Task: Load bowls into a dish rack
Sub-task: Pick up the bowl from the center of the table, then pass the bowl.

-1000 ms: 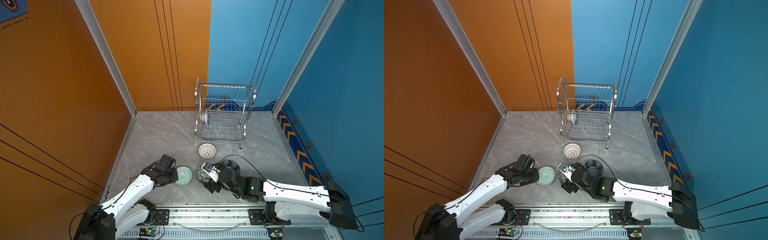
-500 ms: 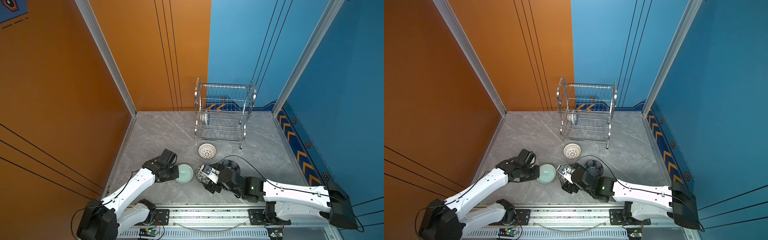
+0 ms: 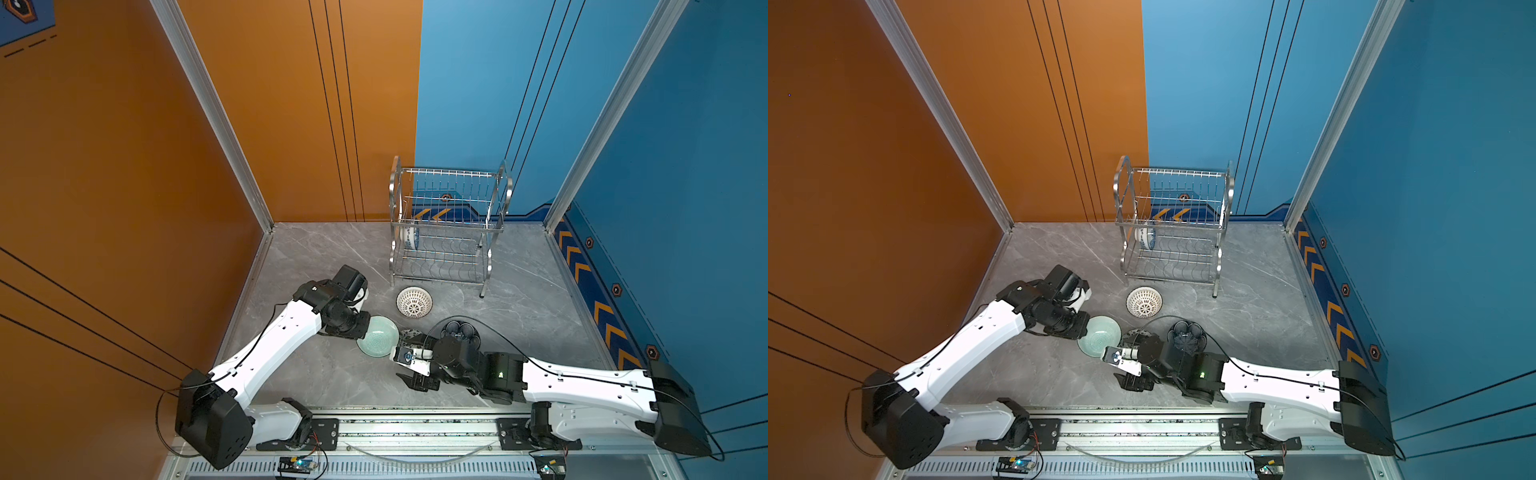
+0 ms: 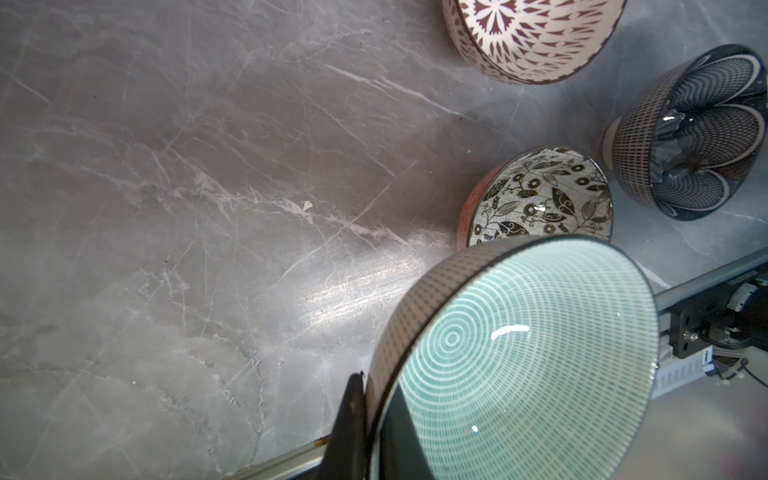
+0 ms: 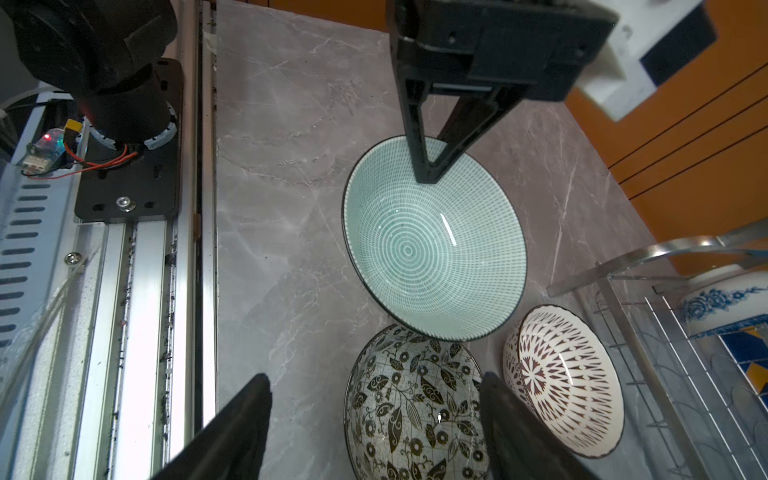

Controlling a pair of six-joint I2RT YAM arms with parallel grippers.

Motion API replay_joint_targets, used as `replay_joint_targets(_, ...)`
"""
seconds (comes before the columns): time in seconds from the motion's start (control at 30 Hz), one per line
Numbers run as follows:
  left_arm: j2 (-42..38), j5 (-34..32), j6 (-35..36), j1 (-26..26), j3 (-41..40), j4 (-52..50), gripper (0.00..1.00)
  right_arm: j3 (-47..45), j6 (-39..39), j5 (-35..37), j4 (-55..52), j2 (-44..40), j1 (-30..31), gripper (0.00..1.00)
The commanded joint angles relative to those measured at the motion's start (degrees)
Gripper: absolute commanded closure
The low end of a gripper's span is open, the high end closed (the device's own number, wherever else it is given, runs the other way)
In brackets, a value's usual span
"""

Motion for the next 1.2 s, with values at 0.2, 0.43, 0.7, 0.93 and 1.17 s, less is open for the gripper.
replay_joint_targets(0.2, -0.50, 1.53, 3.14, -1.80, 1.82, -3.27, 1.00, 8.95, -8.36, -5.81, -6.38, 5.99, -1.76, 0.33)
replay_joint_targets(0.43, 0.28, 2.47, 5.48, -1.62, 3.11, -3.29, 1.00, 14.19, -16.58, -9.74, -16.91, 8.29, -3.75, 0.33)
replay_joint_targets(0.7, 1.58, 4.80, 9.75, -0.69, 4.78, -3.29, 1.00, 18.73, -18.10, -6.90, -20.18, 12.74, -3.22, 0.40)
replay_joint_targets(0.93, 5.00, 11.29, 18.96, 3.67, 6.75, -3.20, 1.00, 18.36, -18.79, -4.89, -19.33, 13.29, -2.16, 0.41)
replay_joint_targets(1.17, 8.45, 20.84, 27.30, 5.06, 7.29, -3.24, 1.00, 19.16, -22.15, -2.69, -19.57, 13.65, -1.70, 0.39)
